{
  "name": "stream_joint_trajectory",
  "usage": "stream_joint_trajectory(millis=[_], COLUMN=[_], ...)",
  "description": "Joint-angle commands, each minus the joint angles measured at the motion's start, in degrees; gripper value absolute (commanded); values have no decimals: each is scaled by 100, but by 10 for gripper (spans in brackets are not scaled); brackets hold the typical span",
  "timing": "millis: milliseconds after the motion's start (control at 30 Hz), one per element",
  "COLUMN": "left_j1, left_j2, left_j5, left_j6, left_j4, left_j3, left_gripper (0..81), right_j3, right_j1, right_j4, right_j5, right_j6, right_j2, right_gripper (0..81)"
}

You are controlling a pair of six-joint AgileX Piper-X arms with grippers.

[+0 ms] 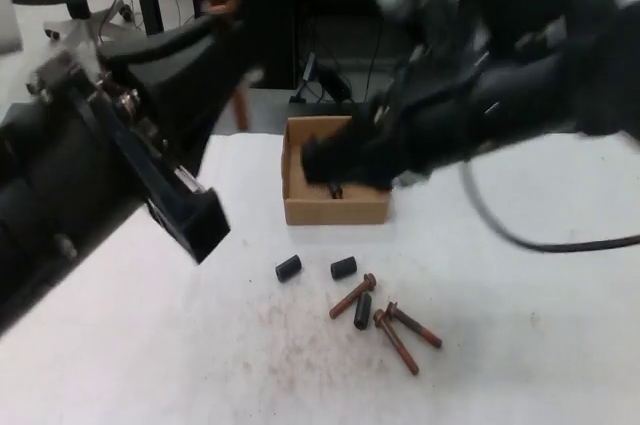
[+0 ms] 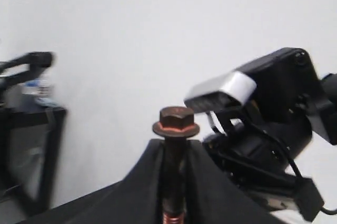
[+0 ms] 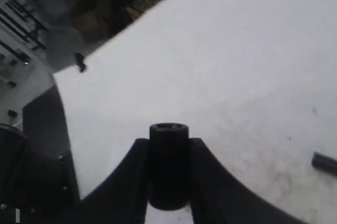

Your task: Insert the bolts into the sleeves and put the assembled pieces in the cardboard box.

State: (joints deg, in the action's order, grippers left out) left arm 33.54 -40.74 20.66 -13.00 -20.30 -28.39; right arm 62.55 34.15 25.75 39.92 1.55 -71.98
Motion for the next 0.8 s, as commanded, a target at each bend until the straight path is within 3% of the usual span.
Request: stream_joint_trajectory(millis=[0, 267, 367, 467, 600, 767], left_j1=[-112, -565, -570, -570, -570, -570], left_j2=[-59, -428, -695, -969, -1245, -1290], left_j5=[605, 1989, 2256, 2423, 2483, 2487], left_j6=[-294, -722, -1182, -1907, -2633, -2645], left_j4=[-191, -411, -902, -1584, -2230, -2321], left_j3=[-121, -613, -729, -756, -756, -756], left_gripper=[0, 0, 0, 0, 0, 0], right_j3=[-111, -1598, -2135, -2573, -2883, -2901], right_j1=[-16, 92, 270, 561, 954, 999], right_j4=[-33, -1391, -2575, -4329, -6423, -6791], right_j5=[143, 161, 161, 29, -825, -916], right_j6=[-213, -155, 738, 1440, 1425, 1425], right_j2=[314, 1056, 1019, 924, 734, 556], right_gripper=[9, 9, 9, 9, 9, 9])
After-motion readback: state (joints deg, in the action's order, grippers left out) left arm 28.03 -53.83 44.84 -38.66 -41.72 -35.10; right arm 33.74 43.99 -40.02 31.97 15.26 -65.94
